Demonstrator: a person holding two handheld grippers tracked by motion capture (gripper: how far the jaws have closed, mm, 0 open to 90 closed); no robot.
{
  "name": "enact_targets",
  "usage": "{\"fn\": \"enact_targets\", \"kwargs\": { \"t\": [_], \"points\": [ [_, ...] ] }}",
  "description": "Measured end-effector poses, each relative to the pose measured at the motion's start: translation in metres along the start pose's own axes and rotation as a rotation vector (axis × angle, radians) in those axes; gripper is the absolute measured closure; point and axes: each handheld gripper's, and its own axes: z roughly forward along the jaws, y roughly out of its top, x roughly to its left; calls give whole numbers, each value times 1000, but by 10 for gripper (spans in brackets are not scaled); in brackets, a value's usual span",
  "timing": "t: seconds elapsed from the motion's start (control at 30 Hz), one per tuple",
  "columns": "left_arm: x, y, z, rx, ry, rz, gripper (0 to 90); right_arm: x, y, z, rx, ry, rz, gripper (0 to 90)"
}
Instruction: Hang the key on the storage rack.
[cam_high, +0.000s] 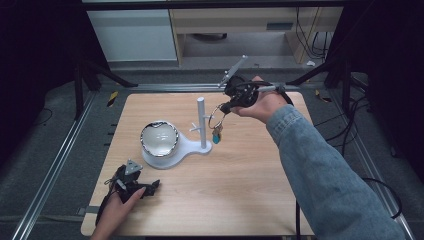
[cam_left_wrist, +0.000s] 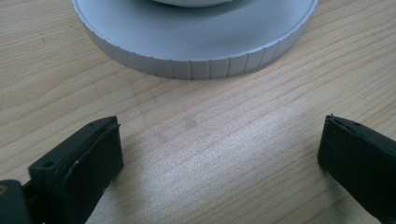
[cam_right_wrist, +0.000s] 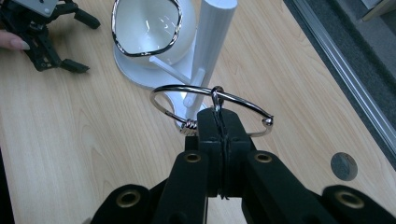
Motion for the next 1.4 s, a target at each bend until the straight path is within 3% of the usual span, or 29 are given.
{"fn": "enact_targets", "kwargs": {
  "t": [1.4],
  "points": [
    [0, 0, 0, -2, -1, 1, 0, -5, 13, 39, 63, 29, 8, 893]
  ]
}}
